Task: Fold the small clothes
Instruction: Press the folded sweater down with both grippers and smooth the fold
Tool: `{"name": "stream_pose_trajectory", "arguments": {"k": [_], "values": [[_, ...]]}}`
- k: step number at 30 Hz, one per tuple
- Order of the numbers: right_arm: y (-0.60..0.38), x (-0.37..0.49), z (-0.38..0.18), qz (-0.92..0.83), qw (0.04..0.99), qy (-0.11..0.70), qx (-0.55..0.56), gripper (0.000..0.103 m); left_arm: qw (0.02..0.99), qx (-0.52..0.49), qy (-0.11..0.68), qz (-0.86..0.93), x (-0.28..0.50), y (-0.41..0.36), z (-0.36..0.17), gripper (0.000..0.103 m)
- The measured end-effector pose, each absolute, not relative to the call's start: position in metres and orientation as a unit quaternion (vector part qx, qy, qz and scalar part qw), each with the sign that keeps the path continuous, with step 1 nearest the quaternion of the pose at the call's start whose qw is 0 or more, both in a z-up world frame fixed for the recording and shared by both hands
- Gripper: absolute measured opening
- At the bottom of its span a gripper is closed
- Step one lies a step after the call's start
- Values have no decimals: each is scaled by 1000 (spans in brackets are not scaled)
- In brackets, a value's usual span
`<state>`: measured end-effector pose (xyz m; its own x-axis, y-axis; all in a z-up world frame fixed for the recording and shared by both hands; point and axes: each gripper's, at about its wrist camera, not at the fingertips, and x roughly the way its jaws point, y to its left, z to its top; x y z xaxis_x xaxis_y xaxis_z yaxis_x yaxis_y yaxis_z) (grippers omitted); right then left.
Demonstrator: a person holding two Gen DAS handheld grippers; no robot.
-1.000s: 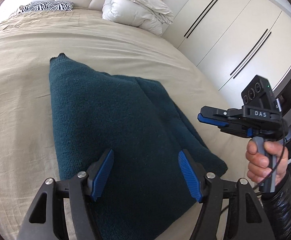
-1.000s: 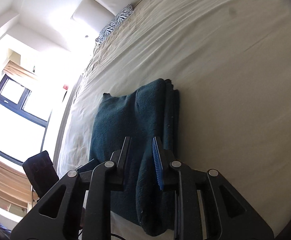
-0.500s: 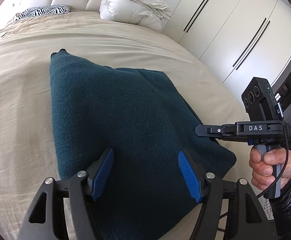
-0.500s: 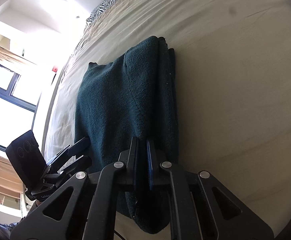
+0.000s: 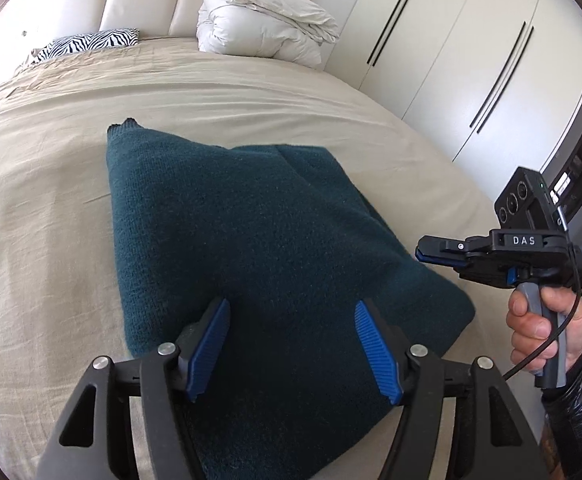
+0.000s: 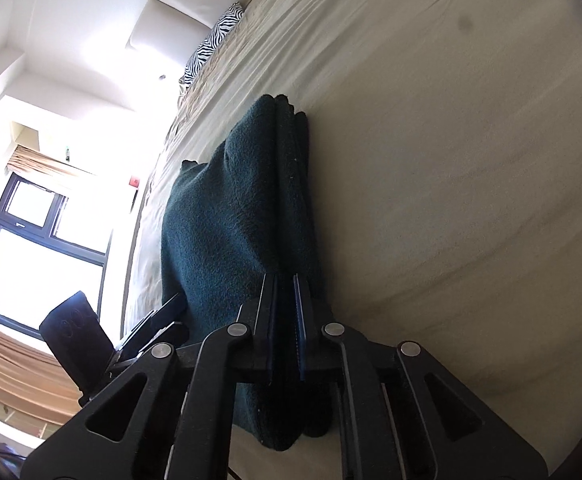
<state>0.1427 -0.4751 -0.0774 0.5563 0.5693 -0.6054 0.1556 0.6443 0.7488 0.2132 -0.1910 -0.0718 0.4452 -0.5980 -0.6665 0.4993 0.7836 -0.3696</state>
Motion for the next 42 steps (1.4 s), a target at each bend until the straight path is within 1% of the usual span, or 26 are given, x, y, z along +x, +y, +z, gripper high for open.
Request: {"name": "stream_pose_trajectory", "arguments": {"k": [1,2,3,4,6,8,12,13,15,16,17,18,19,20,22,23,27,30,32,34,36,40,42], "values": [[-475,140,-69,124,798,439,393,21,857,-74,398,-319,211,-183,-63,69],[-477,138,-59,113,813,428,379,30,868,-81,377,-311,210,-175,-55,74],[-479,137,-52,101,825,421,364,59,879,-85,363,-298,212,-168,-50,79],[-481,137,-45,93,832,415,356,73,883,-94,363,-284,218,-161,-50,86],[-479,145,-41,104,833,414,352,73,872,-116,396,-264,234,-149,-61,86],[-472,160,-45,121,821,432,352,73,852,-142,436,-254,247,-140,-79,86],[-459,187,-63,144,801,469,344,73,814,-195,486,-252,261,-130,-107,86],[-457,192,-69,145,796,475,345,71,810,-196,493,-249,263,-131,-111,86],[-454,202,-82,151,785,484,356,71,808,-188,497,-253,269,-139,-111,91],[-451,209,-87,156,781,486,361,68,805,-186,502,-257,274,-144,-111,94],[-450,214,-89,162,776,490,363,66,801,-181,509,-258,280,-149,-112,94],[-448,220,-92,165,773,496,360,59,798,-170,519,-254,287,-155,-113,94],[-445,225,-95,163,769,506,356,51,798,-156,525,-250,291,-161,-112,92],[-442,230,-99,156,766,515,352,47,800,-144,528,-247,295,-166,-111,80],[-433,239,-101,149,767,528,334,37,796,-142,537,-240,302,-174,-112,72],[-428,242,-102,144,771,532,319,35,796,-140,539,-236,304,-176,-113,67],[-409,241,-95,112,795,540,252,28,812,-96,533,-219,300,-190,-109,59],[-386,237,-85,76,821,539,175,26,823,-51,529,-202,295,-206,-100,52],[-368,233,-77,44,835,536,118,25,828,-29,525,-198,290,-212,-92,44],[-353,231,-67,19,843,531,76,21,826,-29,526,-202,285,-208,-85,40],[-343,223,-55,7,849,525,59,20,822,-36,529,-207,275,-198,-74,39],[-326,187,-18,29,862,502,62,19,827,-61,517,-213,238,-167,-49,38],[-313,164,0,38,869,489,62,19,837,-57,500,-215,211,-153,-32,38]]}}
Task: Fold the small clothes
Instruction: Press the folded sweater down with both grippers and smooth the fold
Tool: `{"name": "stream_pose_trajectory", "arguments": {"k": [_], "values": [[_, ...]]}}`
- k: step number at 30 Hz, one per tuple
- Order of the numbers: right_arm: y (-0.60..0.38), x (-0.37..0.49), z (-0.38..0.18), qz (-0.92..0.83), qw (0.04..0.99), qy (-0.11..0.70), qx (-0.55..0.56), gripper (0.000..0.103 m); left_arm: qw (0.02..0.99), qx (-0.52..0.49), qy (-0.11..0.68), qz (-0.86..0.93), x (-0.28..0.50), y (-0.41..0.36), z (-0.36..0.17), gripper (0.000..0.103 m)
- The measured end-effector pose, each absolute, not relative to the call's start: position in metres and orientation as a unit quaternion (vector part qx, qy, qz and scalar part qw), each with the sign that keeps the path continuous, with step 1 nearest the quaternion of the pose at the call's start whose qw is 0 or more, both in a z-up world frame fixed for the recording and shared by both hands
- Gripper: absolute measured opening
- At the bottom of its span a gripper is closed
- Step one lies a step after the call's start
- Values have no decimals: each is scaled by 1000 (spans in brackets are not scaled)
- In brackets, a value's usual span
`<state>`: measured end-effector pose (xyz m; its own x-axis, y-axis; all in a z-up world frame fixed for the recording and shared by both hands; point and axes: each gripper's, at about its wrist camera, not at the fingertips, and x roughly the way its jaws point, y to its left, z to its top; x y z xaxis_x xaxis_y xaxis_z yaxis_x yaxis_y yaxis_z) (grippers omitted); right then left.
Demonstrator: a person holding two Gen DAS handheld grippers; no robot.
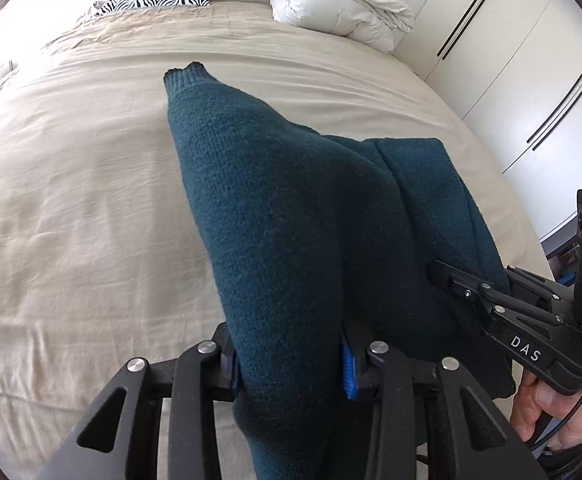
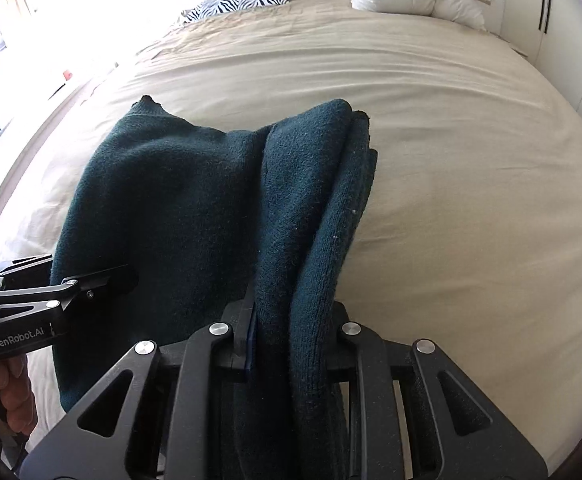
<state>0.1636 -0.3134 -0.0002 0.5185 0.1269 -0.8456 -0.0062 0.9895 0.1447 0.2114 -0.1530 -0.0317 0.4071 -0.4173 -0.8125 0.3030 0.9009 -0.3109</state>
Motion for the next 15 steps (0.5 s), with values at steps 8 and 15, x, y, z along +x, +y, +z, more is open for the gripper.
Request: {"name": "stream_pose_trajectory", "arguments": {"k": [8,15], "values": [[-243,54,31,94,878,464,72,19,854,-47,482,-190,101,-82,-18,38],[-179,5,10,137,862,484,67,19,849,-56,500,-159,60,-27,-40,39]]}}
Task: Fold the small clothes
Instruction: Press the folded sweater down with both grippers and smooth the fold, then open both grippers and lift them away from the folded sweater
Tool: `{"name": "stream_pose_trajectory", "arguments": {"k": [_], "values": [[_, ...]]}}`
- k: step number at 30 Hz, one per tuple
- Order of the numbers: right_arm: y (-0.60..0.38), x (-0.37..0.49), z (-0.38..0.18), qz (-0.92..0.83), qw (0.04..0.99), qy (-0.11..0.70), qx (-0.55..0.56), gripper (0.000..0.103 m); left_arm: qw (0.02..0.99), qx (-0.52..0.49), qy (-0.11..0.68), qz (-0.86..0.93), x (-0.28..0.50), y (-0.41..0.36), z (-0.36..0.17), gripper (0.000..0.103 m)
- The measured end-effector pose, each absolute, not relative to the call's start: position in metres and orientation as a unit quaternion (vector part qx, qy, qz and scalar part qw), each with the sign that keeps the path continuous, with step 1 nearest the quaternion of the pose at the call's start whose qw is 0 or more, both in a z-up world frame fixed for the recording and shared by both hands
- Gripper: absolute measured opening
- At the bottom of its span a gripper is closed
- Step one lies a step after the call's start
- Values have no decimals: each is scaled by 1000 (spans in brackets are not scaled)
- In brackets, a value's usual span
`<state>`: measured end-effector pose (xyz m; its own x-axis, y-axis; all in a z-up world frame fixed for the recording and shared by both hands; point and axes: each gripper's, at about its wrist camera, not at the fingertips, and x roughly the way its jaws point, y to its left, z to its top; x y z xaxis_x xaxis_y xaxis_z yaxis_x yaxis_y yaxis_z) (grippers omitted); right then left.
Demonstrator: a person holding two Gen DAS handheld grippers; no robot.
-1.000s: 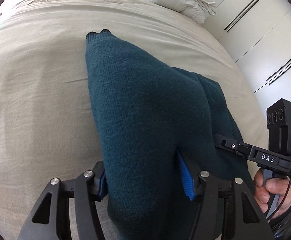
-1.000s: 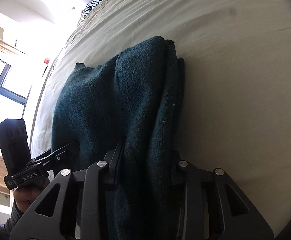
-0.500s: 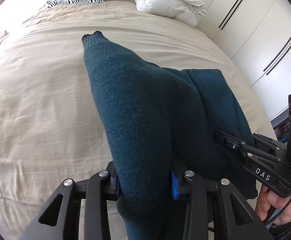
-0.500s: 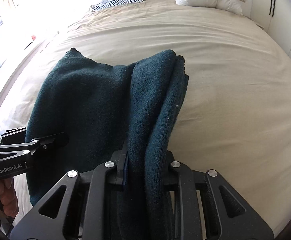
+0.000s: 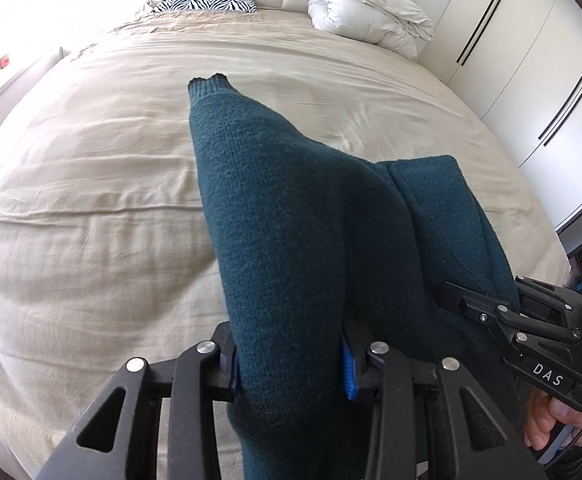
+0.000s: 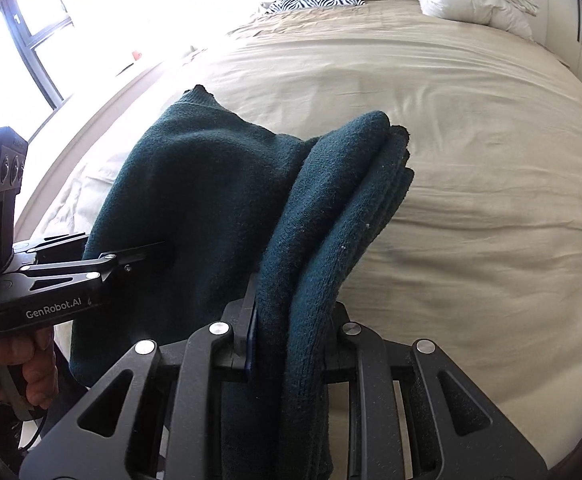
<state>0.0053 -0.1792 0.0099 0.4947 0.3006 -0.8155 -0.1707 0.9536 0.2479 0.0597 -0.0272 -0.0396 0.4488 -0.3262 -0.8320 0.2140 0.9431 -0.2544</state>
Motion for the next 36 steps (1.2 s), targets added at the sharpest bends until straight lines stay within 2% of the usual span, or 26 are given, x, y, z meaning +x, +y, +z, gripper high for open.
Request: {"name": "stream_pose_trajectory", "arguments": {"k": [6,8,12,15,17,21,23,25,31,33,35,36], "values": [[-163,36,-8,136,854,497,69,20,848,-31,509,-145,74,-28,-70,42],[-166,46,-28,120,843,518,81,20,849,-32,510,-139,81,-33,-84,51],[-175,47,-71,117,832,528,124,23,853,-44,499,-145,76,-27,-94,56],[-180,49,-78,126,827,529,143,25,855,-52,494,-146,71,-16,-102,61],[-182,46,-81,134,828,524,149,28,860,-60,486,-144,65,-10,-104,69],[-203,44,-89,169,820,501,220,32,859,-97,479,-152,62,8,-109,71],[-215,38,-91,178,810,493,263,35,861,-102,476,-149,56,12,-102,71],[-221,31,-84,162,816,485,271,44,869,-91,468,-133,45,15,-92,71],[-228,9,-51,86,857,463,209,46,912,-57,397,-87,11,24,-52,70],[-231,3,-44,40,869,459,182,46,926,-54,366,-76,1,31,-35,74],[-239,-4,-39,2,871,458,179,46,941,-48,329,-63,-8,36,-16,88],[-245,-7,-35,-7,871,453,191,46,949,-43,308,-57,-14,38,-6,91]]}}
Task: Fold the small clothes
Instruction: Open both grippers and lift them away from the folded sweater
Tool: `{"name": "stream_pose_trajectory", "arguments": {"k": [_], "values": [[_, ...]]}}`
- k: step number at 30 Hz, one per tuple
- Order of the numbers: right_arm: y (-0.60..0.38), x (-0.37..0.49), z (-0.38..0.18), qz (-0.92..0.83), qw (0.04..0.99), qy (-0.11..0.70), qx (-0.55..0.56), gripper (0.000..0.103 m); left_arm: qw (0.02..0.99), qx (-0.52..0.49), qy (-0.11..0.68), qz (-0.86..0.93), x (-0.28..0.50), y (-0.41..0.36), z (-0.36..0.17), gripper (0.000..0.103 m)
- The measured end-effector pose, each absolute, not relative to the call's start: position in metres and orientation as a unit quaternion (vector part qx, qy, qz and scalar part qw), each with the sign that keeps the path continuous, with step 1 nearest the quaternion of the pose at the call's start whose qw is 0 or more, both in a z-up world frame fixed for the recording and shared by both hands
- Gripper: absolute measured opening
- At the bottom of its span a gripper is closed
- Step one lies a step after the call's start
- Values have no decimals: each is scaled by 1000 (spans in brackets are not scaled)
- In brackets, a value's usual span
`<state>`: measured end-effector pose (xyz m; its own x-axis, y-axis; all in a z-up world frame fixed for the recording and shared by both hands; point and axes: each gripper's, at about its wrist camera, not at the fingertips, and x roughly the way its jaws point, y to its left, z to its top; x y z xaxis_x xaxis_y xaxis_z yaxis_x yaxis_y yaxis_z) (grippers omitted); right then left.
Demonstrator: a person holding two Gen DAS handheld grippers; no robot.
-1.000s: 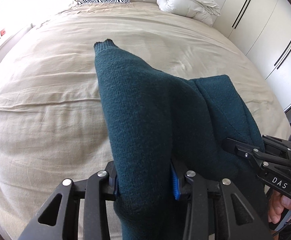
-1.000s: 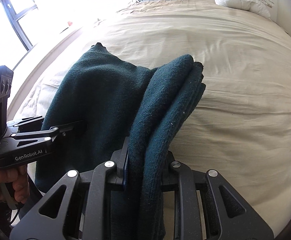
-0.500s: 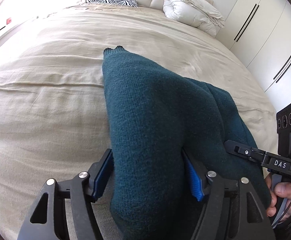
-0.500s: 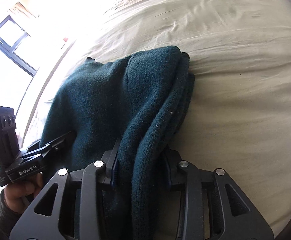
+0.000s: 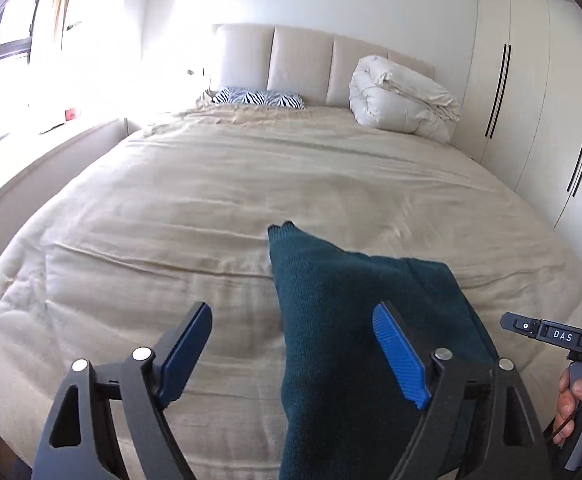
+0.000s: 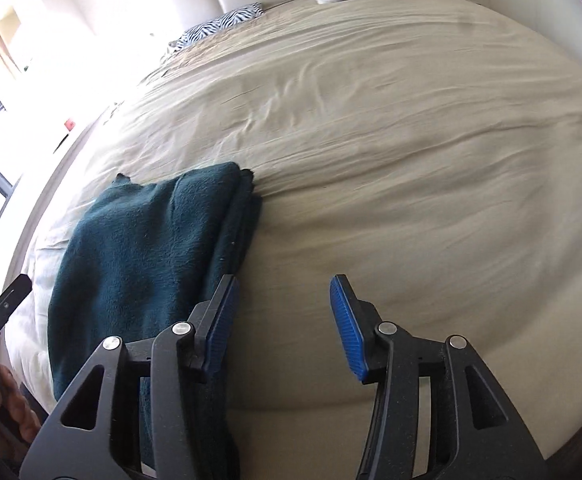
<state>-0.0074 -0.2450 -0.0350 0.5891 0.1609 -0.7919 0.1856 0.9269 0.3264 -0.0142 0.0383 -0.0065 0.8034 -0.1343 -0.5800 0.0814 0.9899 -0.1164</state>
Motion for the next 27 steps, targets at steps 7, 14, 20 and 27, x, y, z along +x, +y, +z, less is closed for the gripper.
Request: {"name": "stream_pose_trajectory", "arguments": {"k": [7,14,20,27], "values": [[-234,-40,25,55,908,356,216,47,987,-2,158,-10,-56,32,66,103],[-215,-90,122,3,976,159,150,98,996,68,-34,44,-120,18,140,103],[-201,-126,180,-85,993,39,73,103,993,100,-14,54,-130,5,174,103],[-183,-118,179,-25,991,118,58,103,983,41,178,6,-82,0,129,103]]}}
